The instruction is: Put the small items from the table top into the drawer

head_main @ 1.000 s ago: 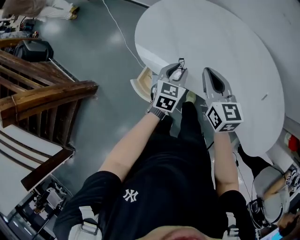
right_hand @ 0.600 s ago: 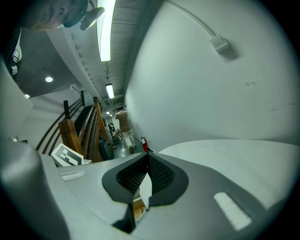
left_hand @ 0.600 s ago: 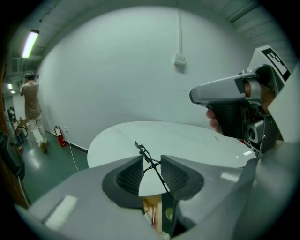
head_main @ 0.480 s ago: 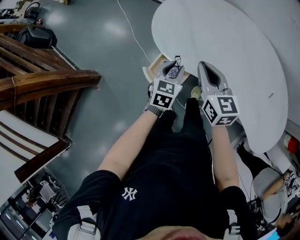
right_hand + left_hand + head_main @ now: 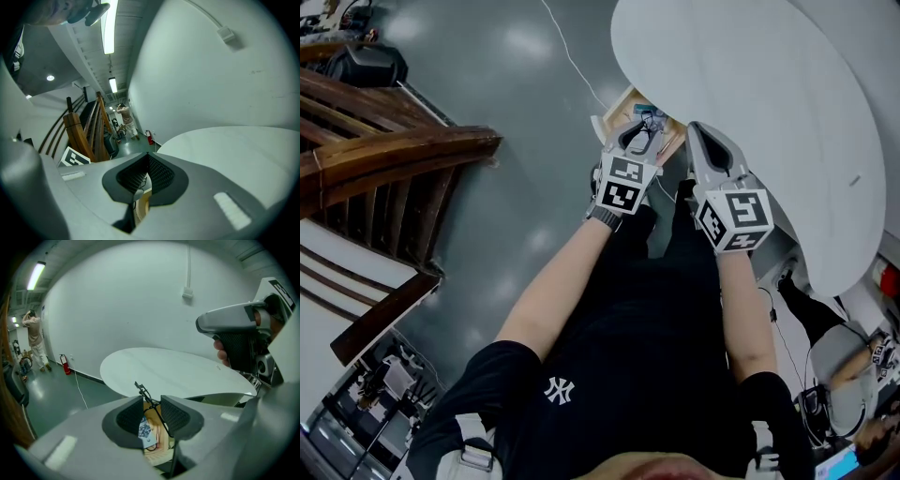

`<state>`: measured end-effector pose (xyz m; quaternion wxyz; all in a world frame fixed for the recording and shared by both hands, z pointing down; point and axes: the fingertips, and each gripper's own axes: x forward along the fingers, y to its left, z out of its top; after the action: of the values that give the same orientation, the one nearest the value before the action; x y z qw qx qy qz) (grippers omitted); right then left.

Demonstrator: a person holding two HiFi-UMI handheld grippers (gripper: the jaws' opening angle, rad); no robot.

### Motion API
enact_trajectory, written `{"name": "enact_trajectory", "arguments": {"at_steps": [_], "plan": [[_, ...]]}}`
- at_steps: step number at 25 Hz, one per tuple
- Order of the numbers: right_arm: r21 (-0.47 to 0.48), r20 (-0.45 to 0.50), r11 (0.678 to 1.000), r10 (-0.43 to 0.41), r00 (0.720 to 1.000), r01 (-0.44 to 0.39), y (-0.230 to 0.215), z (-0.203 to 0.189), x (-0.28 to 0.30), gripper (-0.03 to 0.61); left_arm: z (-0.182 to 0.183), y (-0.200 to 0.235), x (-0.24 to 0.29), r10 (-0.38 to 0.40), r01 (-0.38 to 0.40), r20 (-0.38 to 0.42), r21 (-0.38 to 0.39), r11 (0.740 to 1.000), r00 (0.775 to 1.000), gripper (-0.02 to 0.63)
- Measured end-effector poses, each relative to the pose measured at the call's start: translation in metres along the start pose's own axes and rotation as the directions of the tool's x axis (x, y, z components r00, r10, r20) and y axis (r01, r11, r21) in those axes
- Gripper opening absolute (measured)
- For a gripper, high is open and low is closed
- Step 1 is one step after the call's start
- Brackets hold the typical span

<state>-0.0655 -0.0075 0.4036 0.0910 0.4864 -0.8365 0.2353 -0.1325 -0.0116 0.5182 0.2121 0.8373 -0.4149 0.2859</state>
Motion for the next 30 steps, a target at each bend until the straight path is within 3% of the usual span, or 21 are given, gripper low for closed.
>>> {"name": "enact_trajectory", "arguments": {"at_steps": [19,30], "plan": [[0.049,-0.051,0.996,-0.066,0.996,0.069,-0.035,-0.062,0.020,0.023,-0.083,0.021,0.075,-0.034,0.030,-0.146,-0.024,0.999,0.989,0.123],[0.054,-0.064,0.995,-0.075,0.995,0.078,-0.044,-0.067,0.027,0.023,-0.092,0.027,0.087,-0.035,0.026,-0.186,-0.049,0.998,0.982,0.124]]}}
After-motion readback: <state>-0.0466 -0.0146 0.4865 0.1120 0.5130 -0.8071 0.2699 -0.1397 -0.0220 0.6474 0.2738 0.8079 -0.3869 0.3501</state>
